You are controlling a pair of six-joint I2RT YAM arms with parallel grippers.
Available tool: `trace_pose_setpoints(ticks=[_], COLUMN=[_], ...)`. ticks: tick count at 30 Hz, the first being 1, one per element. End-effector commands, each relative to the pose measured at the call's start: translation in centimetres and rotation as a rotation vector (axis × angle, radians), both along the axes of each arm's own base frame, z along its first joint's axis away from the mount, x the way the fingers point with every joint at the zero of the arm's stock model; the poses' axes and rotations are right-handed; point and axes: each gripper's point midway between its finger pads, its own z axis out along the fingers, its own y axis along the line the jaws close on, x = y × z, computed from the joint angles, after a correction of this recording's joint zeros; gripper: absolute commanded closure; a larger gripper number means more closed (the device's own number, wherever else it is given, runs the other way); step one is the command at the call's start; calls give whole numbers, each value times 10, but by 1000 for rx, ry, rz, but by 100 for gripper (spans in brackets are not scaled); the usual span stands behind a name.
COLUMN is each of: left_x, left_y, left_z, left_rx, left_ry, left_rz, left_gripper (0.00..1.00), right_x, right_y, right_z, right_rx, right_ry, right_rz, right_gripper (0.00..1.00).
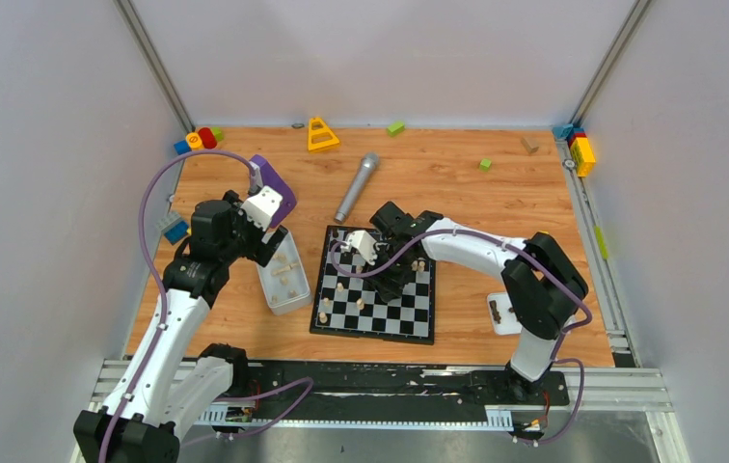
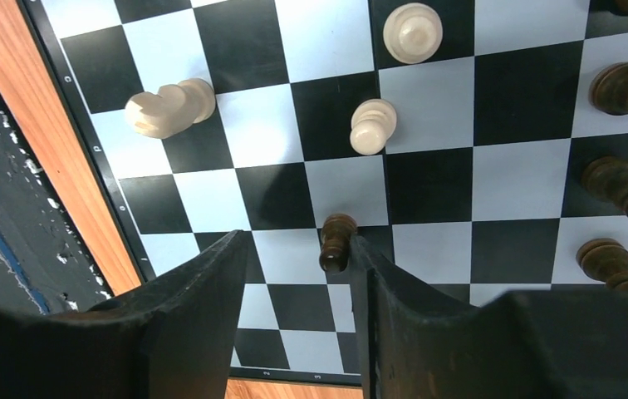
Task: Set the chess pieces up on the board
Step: Pick up the chess piece from the chessboard.
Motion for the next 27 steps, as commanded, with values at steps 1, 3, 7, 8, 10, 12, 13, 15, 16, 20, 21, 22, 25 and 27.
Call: trace_pose_setpoints(ticks=[1, 3, 7, 8, 10, 12, 13, 15, 16, 20, 21, 22, 25, 27], left_x=[4, 4, 4, 4, 4, 4, 4, 4, 4, 4, 4, 4, 3, 2], left_y=[1, 1, 1, 1, 1, 0, 0, 0, 0, 0, 0, 0, 0, -1], left_z=[8, 7, 8, 7, 7, 8, 7, 7, 7, 8, 8, 8, 9, 10], left_rx=[-13, -13, -13, -13, -13, -14, -14, -15, -16, -15, -15, -16, -17, -19], left_ry=[-36, -36, -37, -37, -37, -36, -36, -36, -35, -37, -37, -37, -37, -39], left_rz=[11, 10, 9, 9, 8, 8, 7, 6, 6, 5, 5, 5, 5, 0], left_gripper=[0, 0, 0, 0, 0, 0, 0, 0, 0, 0, 0, 0, 0, 0], right_x=[12, 14, 18, 19, 23, 29, 32, 40, 45, 66, 71, 76, 89, 97], right_y=[9, 9, 8, 7, 4, 2, 0, -4, -7, -22, -26, -31, -44, -54], right_z=[0, -2, -4, -3, 0, 9, 14, 25, 32, 58, 64, 69, 80, 84], right_rx=[15, 7, -9, -12, -13, -1, 9, 32, 45, 87, 98, 106, 126, 128], right_ry=[-53, -58, -71, -77, -93, -109, -114, -127, -134, -165, -173, -178, -190, -195], right_rz=[18, 15, 5, 2, -10, -31, -43, -69, -84, -148, -163, -181, -229, -262], right_gripper=[53, 57, 73, 77, 84, 89, 91, 94, 95, 97, 98, 98, 98, 98])
